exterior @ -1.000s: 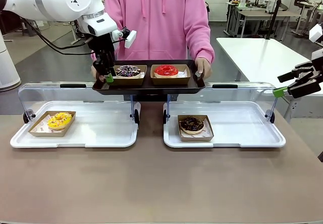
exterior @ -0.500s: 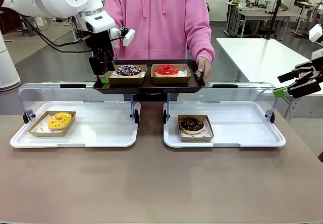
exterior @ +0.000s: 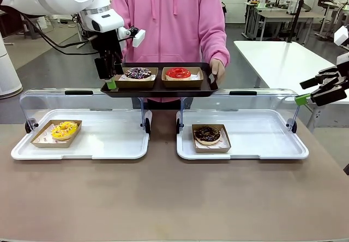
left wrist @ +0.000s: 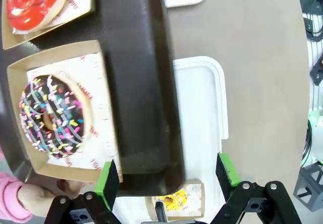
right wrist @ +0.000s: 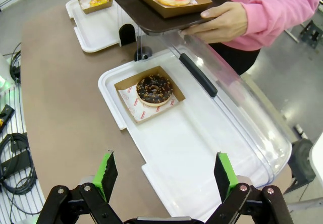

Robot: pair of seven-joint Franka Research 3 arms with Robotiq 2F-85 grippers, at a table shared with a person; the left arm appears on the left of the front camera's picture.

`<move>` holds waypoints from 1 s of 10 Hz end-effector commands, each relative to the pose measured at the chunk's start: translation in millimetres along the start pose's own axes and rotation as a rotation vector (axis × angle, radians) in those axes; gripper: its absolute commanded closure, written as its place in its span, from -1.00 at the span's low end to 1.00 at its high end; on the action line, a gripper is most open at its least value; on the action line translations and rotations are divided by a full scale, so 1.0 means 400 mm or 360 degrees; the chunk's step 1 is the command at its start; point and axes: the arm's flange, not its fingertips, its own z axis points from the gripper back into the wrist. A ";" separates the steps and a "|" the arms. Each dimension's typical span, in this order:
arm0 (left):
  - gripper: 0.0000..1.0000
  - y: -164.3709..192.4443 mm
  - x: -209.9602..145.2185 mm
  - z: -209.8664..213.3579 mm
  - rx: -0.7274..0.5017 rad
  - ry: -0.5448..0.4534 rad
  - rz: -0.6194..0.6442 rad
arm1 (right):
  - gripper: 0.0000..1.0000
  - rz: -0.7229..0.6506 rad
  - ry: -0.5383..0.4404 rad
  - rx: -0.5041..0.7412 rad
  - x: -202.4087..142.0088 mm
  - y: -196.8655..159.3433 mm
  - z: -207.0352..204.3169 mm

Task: Provide the desired donut to the person.
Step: Place the picked Paper togo box onto the Handle tray extended by the person.

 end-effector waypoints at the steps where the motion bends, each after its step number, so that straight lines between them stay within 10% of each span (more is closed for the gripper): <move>1: -1.00 -0.009 0.000 0.005 -0.0130 -0.0060 -0.0010 | -1.00 -0.0004 -0.0019 0.0006 -0.004 -0.001 -0.003; 10: -1.00 0.000 0.000 0.000 0.0000 0.0000 0.0000 | -1.00 -0.0004 -0.0019 0.0006 -0.004 -0.001 -0.003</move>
